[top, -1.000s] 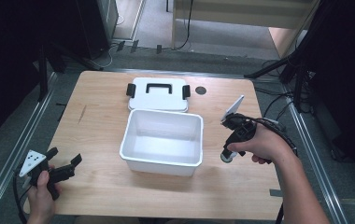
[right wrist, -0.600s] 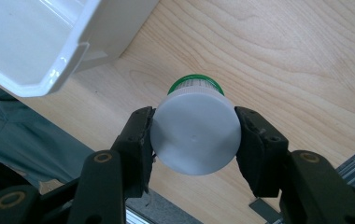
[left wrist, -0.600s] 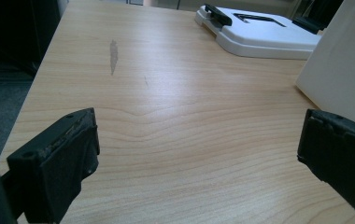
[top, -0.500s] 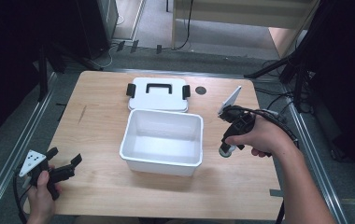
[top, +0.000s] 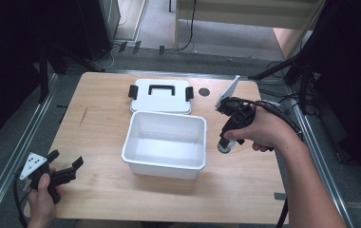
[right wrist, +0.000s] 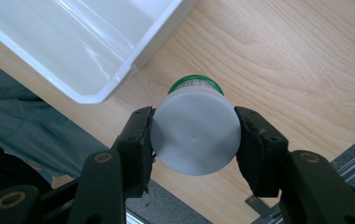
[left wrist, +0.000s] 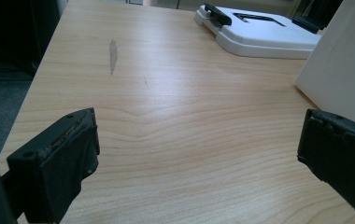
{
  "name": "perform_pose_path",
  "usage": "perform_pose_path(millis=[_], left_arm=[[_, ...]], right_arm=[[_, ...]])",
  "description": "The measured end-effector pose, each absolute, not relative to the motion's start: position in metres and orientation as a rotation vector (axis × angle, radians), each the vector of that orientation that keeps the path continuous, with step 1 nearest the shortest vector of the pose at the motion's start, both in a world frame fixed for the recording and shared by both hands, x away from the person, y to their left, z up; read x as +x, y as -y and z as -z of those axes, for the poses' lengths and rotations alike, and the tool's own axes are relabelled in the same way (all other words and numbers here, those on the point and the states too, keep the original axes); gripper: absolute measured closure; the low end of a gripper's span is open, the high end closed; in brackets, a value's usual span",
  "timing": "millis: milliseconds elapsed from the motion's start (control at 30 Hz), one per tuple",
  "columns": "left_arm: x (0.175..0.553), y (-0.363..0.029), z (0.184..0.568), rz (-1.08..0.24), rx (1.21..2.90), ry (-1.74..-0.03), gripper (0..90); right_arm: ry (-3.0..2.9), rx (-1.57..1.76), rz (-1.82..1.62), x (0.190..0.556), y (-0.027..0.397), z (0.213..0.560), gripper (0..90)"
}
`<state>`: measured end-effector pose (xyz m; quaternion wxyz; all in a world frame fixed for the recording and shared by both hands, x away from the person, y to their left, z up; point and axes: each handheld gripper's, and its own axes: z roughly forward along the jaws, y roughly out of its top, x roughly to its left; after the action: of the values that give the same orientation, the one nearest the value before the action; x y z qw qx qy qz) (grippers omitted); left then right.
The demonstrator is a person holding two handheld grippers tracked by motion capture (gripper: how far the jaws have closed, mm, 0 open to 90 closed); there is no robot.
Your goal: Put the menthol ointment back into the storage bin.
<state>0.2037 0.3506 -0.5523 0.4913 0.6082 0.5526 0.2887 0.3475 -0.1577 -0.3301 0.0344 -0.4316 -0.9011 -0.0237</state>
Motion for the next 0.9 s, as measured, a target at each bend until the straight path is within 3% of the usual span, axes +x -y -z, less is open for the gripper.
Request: perform_pose_path(millis=[900], left_arm=[[0.204,-0.351,0.552,-0.698,1.477,-1.339,0.0]], right_arm=[[2.831,-1.199,0.058,0.353,0.102,0.321,51.3]])
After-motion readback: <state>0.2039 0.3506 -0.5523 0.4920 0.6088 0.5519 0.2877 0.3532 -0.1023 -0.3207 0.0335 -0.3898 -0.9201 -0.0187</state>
